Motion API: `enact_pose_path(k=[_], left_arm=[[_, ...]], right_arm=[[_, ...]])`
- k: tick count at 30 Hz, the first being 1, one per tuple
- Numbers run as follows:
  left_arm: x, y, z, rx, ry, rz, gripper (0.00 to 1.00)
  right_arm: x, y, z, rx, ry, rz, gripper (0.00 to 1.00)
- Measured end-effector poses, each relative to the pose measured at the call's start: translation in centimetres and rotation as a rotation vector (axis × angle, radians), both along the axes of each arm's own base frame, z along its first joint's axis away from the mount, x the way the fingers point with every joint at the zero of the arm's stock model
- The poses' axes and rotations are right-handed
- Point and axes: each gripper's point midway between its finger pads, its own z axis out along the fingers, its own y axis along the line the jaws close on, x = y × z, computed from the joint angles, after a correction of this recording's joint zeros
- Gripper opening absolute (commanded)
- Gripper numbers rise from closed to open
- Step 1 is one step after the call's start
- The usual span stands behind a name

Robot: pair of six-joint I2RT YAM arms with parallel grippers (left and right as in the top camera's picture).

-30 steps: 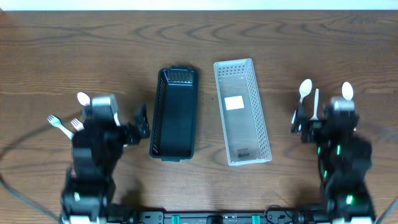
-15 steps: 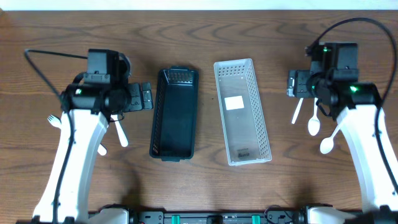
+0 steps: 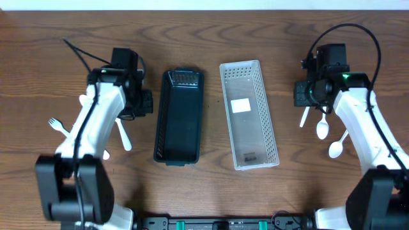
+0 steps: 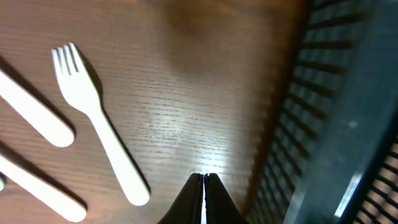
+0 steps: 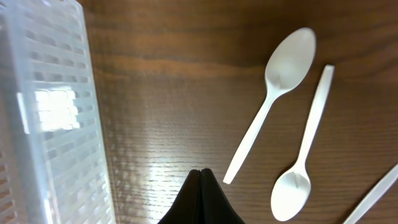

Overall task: Pack container
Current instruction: 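Raise both grippers and move them to the inner basket edges, then push the black and white baskets together with both grippers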

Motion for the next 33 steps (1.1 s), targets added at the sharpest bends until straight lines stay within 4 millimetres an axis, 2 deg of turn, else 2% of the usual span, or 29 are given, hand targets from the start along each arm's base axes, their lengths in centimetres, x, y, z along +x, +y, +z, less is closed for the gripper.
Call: enact_pose_path(k=[4, 8, 16, 20, 25, 33], left_arm=[[-0.3, 0.1, -2.6, 0.011, 0.078, 0.000, 0.06], [-0.6, -0.1, -3.8, 0.002, 0.123, -0.001, 0.06], [-2.0, -1.6, -3.9, -0.087, 0.185, -0.004, 0.06], [-3.0, -2.9, -3.7, -0.155, 0.228, -0.009, 0.06], [-4.0, -5.3, -3.4, -0.201, 0.263, -0.058, 0.06], [-5.2, -9.0, -3.3, -0.209, 0.277, -0.174, 0.06]], right_arm=[[-0.2, 0.5, -1.2, 0.001, 0.040, 0.015, 0.01], [-0.5, 2.9, -2.2, 0.045, 0.072, 0.090, 0.01], [-1.3, 8.1, -2.9, 0.132, 0.095, 0.253, 0.01], [-1.7, 9.7, -2.7, 0.165, 0.096, 0.311, 0.01], [-2.0, 10.5, -2.6, 0.184, 0.097, 0.336, 0.01], [-2.0, 10.6, -2.6, 0.191, 0.097, 0.338, 0.01]])
